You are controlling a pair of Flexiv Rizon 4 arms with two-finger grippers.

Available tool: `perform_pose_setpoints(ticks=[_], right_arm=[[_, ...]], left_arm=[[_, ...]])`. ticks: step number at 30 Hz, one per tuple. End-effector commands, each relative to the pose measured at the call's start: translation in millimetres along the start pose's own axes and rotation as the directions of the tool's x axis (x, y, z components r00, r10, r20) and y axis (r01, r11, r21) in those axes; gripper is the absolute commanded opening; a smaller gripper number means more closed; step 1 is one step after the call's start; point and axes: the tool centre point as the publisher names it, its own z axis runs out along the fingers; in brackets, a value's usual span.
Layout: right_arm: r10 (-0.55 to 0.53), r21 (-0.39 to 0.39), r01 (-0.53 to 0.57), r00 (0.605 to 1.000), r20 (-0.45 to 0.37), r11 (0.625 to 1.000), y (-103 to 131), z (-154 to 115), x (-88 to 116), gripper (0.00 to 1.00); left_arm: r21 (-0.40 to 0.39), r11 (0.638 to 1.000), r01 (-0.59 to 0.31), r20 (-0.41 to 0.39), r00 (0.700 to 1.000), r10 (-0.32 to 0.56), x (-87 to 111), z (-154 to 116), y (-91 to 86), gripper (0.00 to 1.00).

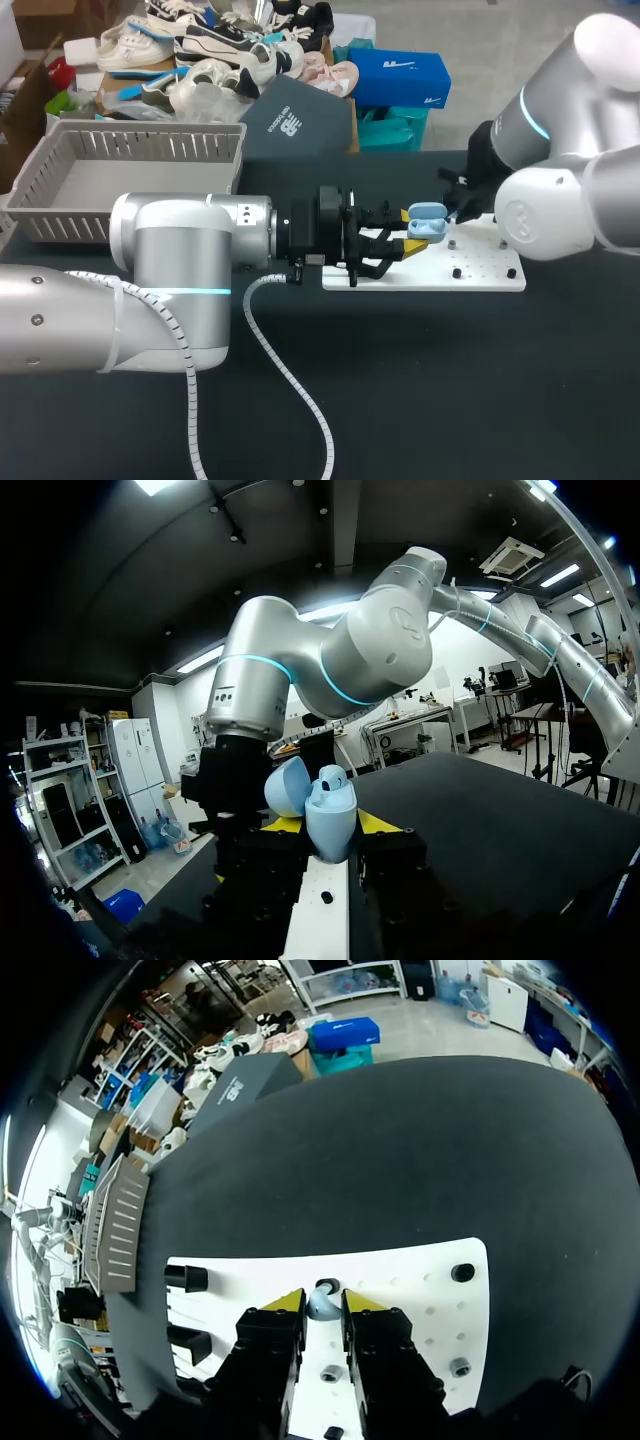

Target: Pick up each earbud case from the left stands, insert the matching earbuds, close the lid, and place the case in the box.

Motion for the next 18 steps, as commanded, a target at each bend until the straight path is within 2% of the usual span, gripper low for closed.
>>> perform_pose_setpoints(ticks=[1,4,7,11,13,18], right_arm=[[0.006,0.003,-0.006,1.0,-0.001,1.0,-0.2,-0.8,0.2,0.2],[0.014,0.003,-0.014,1.0,-0.003,1.0,-0.6,-0.5,0.4,0.18],[0.018,0.004,-0.018,1.0,-0.004,1.0,-0.7,-0.4,0.3,0.09],[0.023,0.008,-0.022,1.0,-0.003,1.0,-1.2,-1.4,-0.5,0.07],[0.023,0.009,-0.023,1.0,-0.003,1.0,-1.0,-1.6,-1.1,0.0],[0.029,0.007,-0.029,1.0,-0.003,1.0,-1.2,-2.0,-1.4,0.0]], left_arm=[[-0.003,1.0,-0.001,0.002,1.0,0.001,0.7,0.2,-0.6,0.0],[-0.003,1.0,-0.001,0.002,1.0,0.001,0.7,0.2,-0.6,0.0],[-0.003,1.0,-0.001,0.002,1.0,0.001,0.7,0.2,-0.6,0.0],[-0.003,1.0,-0.001,0.002,1.0,0.001,0.7,0.2,-0.6,0.0],[-0.003,1.0,-0.001,0.002,1.0,0.001,0.7,0.2,-0.6,0.0],[-0.003,1.0,-0.001,0.002,1.0,0.001,0.7,0.2,-0.6,0.0]])
